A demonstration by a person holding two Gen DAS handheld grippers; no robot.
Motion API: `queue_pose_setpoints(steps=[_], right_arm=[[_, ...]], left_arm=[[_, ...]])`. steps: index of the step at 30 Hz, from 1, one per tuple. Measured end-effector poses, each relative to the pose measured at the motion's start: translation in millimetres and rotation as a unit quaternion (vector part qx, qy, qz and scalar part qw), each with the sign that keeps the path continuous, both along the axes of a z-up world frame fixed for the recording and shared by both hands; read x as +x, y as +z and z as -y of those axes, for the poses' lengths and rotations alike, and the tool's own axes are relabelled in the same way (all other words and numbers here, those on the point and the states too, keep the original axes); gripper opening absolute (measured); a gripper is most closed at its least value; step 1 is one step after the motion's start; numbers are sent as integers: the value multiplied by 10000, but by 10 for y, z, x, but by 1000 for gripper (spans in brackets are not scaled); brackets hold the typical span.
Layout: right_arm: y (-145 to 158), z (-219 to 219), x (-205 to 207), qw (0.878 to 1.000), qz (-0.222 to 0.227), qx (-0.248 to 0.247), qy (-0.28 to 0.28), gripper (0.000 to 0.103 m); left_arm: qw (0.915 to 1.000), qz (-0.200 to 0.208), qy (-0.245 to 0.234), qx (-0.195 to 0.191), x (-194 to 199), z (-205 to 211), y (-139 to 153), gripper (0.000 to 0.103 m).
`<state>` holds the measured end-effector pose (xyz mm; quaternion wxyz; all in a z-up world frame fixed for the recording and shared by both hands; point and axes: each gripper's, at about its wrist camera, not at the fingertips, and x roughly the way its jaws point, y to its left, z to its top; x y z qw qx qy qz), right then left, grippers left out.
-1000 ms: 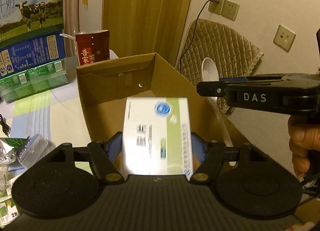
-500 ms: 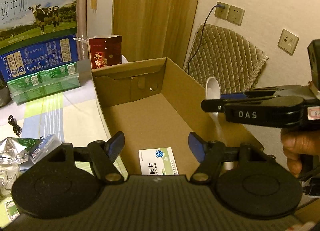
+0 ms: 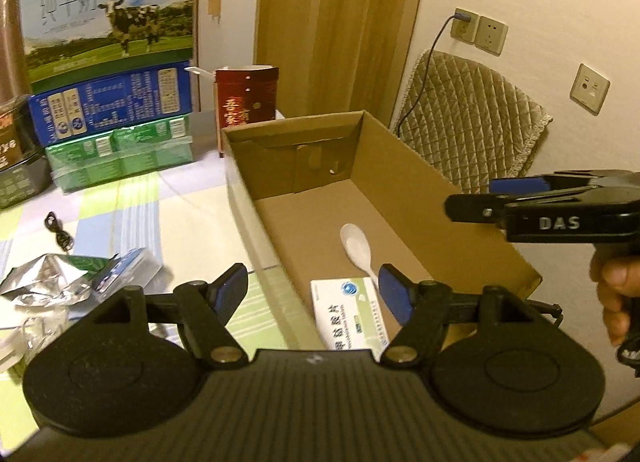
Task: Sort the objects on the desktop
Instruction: 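Lower the spoon into the cardboard box and open the right tool, then move both tools back over the remaining items on the table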
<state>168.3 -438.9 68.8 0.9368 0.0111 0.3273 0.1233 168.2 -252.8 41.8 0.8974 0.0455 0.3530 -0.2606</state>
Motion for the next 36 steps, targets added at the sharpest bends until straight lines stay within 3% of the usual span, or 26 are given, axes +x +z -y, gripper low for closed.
queue_pose_setpoints(steps=[6,11,14,18,23,36], right_arm=[[70,-132,-229,10000,28,26,29,68],[130,-261,-433,10000,44,68,27,75],[166,-355,-552,9999,68,62,70,82],[214,-495,-692,9997,148,101,170,101],[278,-730,-806,9991,189,81,383,101],[258,-1438,-986,9926,271,-26,1184,101]], left_arm=[[9999,79,109,16,-130,-191,86,69],[9996,181,202,-7,-253,-359,195,74],[9994,223,247,-24,-329,-479,244,80],[9990,295,338,-67,-428,-686,296,91],[9975,507,484,124,-540,-1012,344,102],[9905,468,1131,620,-716,-2125,356,102]])
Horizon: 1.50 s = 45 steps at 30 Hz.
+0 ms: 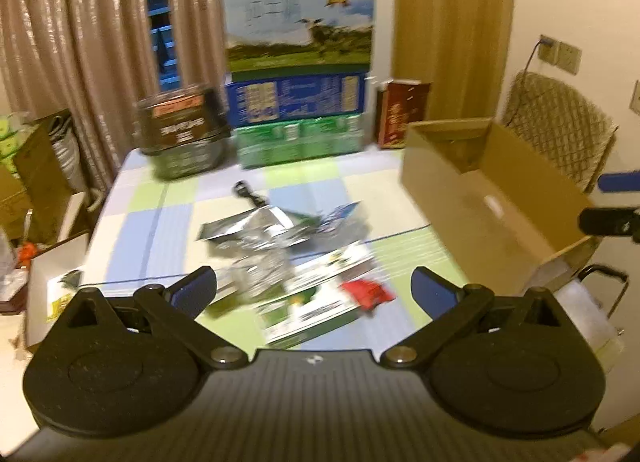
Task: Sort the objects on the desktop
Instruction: 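Move both tools back over the remaining items on the table, then grasp the green-and-white spray box with the left tool while the right tool reaches the red candy packet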
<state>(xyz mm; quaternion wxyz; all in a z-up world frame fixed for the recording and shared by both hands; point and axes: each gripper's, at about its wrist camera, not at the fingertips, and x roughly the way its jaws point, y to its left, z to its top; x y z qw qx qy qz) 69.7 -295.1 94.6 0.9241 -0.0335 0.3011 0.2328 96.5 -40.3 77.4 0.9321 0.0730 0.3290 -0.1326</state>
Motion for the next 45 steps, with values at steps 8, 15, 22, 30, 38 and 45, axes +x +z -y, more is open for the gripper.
queue_pose_setpoints(steps=[8,15,22,30,38,45], right_arm=[[-144,-347,-6,9971,46,-347,675,101],[-360,-595,67,9851,159,-958,1420,101],[-682,-830,273,9656,131,-1561,2077,101],[-975,-1160,679,9167,51,-2497,3120,82],[-1408,-1442,1145,8572,-476,-3244,3970,68],[-1694,-1593,1309,8151,-529,-3625,4488,63]], left_arm=[[9979,-68,-446,460,-108,-244,-211,102],[9915,-306,-1004,769,-25,-234,-450,102],[9800,-506,-1457,1254,224,-199,-760,102],[9641,-774,-2080,1459,541,-138,-1067,101],[9538,-1023,-2472,1369,934,-96,-1299,96],[9476,-1087,-2711,1290,1205,-65,-1507,95]])
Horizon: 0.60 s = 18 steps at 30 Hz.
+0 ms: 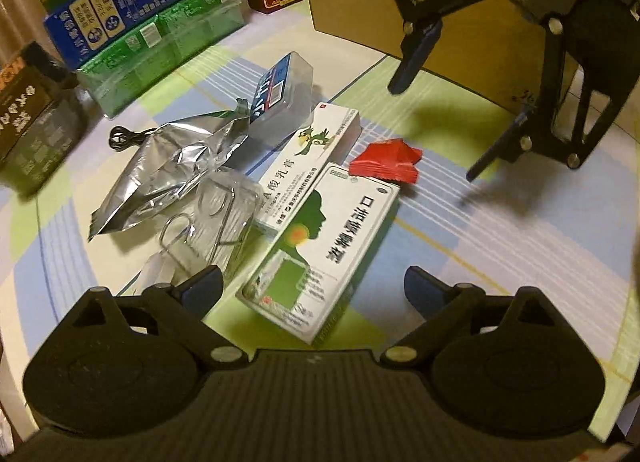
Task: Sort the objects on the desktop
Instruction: 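Grasp the green-and-white spray box with the left tool while the right tool reaches the red candy packet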
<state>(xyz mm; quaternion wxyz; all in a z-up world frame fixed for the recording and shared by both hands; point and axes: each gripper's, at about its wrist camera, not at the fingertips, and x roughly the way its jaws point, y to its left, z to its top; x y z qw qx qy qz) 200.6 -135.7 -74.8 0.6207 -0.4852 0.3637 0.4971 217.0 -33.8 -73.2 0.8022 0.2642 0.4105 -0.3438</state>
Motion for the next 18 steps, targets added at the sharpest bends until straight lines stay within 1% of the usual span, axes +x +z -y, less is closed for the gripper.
queue_pose_setpoints(steps=[1,4,9,14,17,18], right_arm=[[-32,-21,24,10000,-22,-51,44,61],[-113,-67,117,9998,-47,-152,81,57],[-214,-123,224,9993,-93,-310,194,52],[-318,-176,261,9985,-55,-395,367,50],[-328,-211,290,9989,-190,-326,287,43],[-330,-220,300,9990,-215,-332,223,41]], left_arm=[[10000,-33,-22,-12,31,6,-20,95],[9999,-117,-119,-13,109,36,-89,92],[9994,-213,-262,39,161,77,-170,82],[9992,-274,-289,-16,208,89,-228,81],[9992,-288,-257,-65,218,90,-252,81],[9993,-286,-227,-90,219,85,-254,78]])
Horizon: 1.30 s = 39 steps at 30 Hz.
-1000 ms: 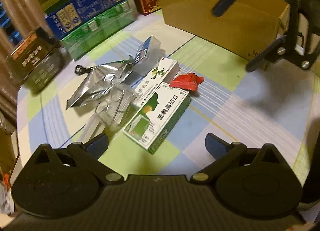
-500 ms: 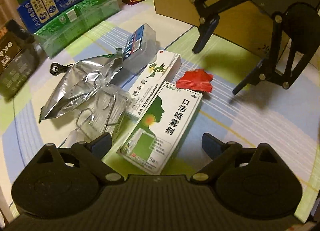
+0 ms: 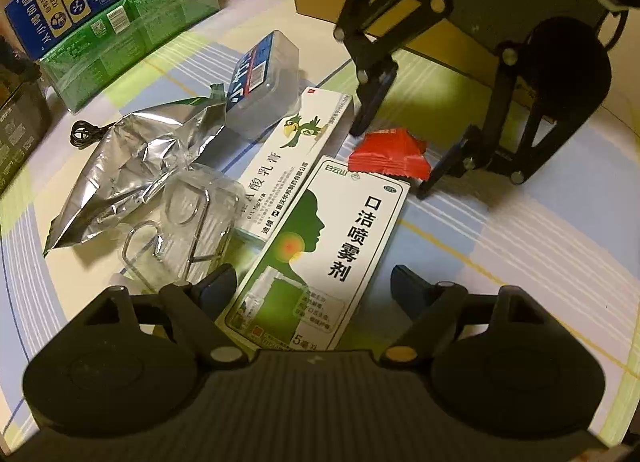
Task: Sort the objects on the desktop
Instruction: 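Grasp the green-and-white spray box with the left tool while the right tool reaches the red candy packet, then grasp the red candy packet with the right tool while the left tool holds the spray box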
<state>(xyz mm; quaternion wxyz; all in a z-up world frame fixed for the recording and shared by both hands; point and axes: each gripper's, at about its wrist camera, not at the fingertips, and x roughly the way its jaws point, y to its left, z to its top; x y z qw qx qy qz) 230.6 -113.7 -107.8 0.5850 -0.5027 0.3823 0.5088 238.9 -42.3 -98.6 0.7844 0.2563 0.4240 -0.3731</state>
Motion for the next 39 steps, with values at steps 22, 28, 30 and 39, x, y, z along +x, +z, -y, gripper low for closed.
queue_pose_setpoints(steps=[22,28,30,39], right_arm=[[310,480,-534,9255,-1038,1298,-3403,62],[208,719,-834,9186,-759,2193,-3198,65],[157,741,-862,9175,-697,2338,-3142,65],[-4,717,-829,9259,-590,2466,-2801,31]], left_arm=[[9892,-262,1304,-614,-819,-298,227,54],[9857,-88,1510,-747,-867,-316,280,62],[9852,-45,1527,-778,-842,-293,254,66],[9841,40,1580,-808,-713,-187,105,66]])
